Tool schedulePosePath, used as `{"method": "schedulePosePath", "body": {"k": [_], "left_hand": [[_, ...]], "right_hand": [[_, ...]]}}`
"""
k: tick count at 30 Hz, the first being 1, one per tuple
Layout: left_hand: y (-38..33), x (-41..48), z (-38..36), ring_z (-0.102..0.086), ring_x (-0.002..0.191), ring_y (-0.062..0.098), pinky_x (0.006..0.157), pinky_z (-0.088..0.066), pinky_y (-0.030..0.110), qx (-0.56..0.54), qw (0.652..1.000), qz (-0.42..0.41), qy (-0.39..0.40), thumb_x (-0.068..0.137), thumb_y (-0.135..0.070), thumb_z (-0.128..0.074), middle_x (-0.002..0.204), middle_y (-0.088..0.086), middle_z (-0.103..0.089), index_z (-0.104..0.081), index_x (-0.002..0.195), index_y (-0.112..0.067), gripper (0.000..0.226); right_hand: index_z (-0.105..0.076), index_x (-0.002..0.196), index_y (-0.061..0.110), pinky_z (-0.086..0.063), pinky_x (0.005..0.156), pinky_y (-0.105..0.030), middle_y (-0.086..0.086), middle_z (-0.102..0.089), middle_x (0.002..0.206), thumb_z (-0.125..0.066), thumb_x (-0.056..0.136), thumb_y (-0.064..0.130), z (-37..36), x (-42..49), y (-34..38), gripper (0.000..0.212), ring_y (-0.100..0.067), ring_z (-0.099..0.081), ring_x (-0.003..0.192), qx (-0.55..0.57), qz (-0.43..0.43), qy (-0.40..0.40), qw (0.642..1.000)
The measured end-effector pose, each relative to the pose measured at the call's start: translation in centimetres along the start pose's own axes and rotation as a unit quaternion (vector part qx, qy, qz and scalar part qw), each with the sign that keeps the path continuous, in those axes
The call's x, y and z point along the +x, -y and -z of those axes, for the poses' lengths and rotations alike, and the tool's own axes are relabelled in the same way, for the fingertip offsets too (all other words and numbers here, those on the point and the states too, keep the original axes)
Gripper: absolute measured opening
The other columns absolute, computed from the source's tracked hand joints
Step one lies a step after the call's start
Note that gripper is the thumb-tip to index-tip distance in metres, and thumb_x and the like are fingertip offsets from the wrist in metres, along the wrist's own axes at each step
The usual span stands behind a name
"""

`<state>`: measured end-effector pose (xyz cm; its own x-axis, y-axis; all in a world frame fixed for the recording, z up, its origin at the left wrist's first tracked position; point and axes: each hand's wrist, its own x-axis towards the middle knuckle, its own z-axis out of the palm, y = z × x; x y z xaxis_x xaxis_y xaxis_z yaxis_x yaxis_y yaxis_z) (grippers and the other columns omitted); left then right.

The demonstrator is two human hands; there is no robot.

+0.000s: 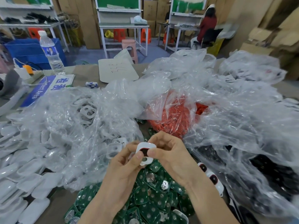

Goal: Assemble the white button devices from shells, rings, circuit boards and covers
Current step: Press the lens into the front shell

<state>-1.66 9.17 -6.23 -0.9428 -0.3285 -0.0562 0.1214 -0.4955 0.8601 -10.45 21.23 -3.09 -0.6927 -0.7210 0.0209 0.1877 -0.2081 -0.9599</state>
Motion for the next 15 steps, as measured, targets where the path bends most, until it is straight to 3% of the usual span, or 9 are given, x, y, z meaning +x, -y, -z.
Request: {"method": "schedulePosePath", "body": {"k": [3,5,7,8,11,13,15], "left_hand": [[-0.1,0.0,-0.2,-0.067,0.082,0.018,0.071,-0.058,0.025,-0.054,0.998,0.023,-0.008,0.040,-0.039,-0.099,0.102,0.012,-0.068,-0.075,0.085,-0.006,0.060],[0.0,0.0,-0.8,-0.064,0.065,0.012,0.056,-0.055,0.021,-0.080,0.995,0.050,-0.027,0.055,-0.030,-0.093,0.086,0.010,-0.068,-0.077,0.088,-0.007,0.043],[0.0,0.0,-1.1,-0.061,0.053,0.013,0.046,-0.054,0.022,-0.102,0.989,0.098,-0.046,0.071,-0.017,-0.072,0.075,0.013,-0.066,-0.075,0.089,-0.002,0.025],[0.0,0.0,-1.2,-0.063,0.051,0.017,0.045,-0.055,0.024,-0.110,0.985,0.125,-0.042,0.073,-0.018,-0.065,0.074,0.017,-0.066,-0.073,0.089,0.002,0.027],[-0.5,0.0,-1.0,-0.072,0.065,0.031,0.053,-0.060,0.037,-0.165,0.968,0.188,0.008,0.080,-0.039,-0.056,0.081,0.027,-0.069,-0.073,0.090,0.008,0.051],[-0.6,-0.2,-0.7,-0.072,0.068,0.029,0.056,-0.061,0.037,-0.178,0.966,0.183,0.038,0.085,-0.034,-0.053,0.086,0.026,-0.070,-0.074,0.102,0.002,0.045],[-0.3,-0.5,-0.8,-0.070,0.066,0.021,0.054,-0.059,0.030,-0.113,0.980,0.151,0.062,0.083,-0.017,-0.054,0.089,0.023,-0.070,-0.076,0.100,-0.004,0.032]], "right_hand": [[-0.071,0.074,0.026,-0.047,0.070,-0.027,0.004,-0.066,0.069,-0.083,0.063,0.017,0.3,-0.5,1.2,0.019,-0.012,-0.059,0.068,-0.044,0.023,0.010,0.999],[-0.070,0.075,0.028,-0.048,0.068,-0.019,0.009,-0.066,0.069,-0.083,0.068,0.011,0.5,-0.8,2.0,0.023,-0.004,-0.061,0.067,-0.144,0.065,-0.022,0.987],[-0.068,0.079,0.026,-0.047,0.068,-0.013,0.011,-0.067,0.073,-0.082,0.072,0.011,0.4,-1.1,2.7,0.021,0.002,-0.061,0.069,-0.265,0.151,-0.060,0.950],[-0.068,0.080,0.022,-0.048,0.070,-0.014,0.010,-0.066,0.075,-0.081,0.074,0.011,0.2,-1.1,2.9,0.018,0.001,-0.060,0.071,-0.337,0.218,-0.068,0.913],[-0.065,0.077,0.004,-0.044,0.099,-0.022,-0.003,-0.061,0.071,-0.074,0.077,-0.003,-0.1,-1.3,2.9,0.011,-0.009,-0.053,0.071,-0.539,0.421,0.018,0.730],[-0.065,0.076,0.002,-0.035,0.112,-0.031,-0.005,-0.060,0.070,-0.069,0.080,-0.009,0.0,-1.6,2.6,0.012,-0.015,-0.054,0.073,-0.609,0.445,0.102,0.649],[-0.067,0.079,0.005,-0.033,0.114,-0.035,-0.004,-0.065,0.077,-0.065,0.086,-0.004,0.1,-2.0,2.3,0.012,-0.016,-0.060,0.081,-0.663,0.428,0.149,0.596]]}}
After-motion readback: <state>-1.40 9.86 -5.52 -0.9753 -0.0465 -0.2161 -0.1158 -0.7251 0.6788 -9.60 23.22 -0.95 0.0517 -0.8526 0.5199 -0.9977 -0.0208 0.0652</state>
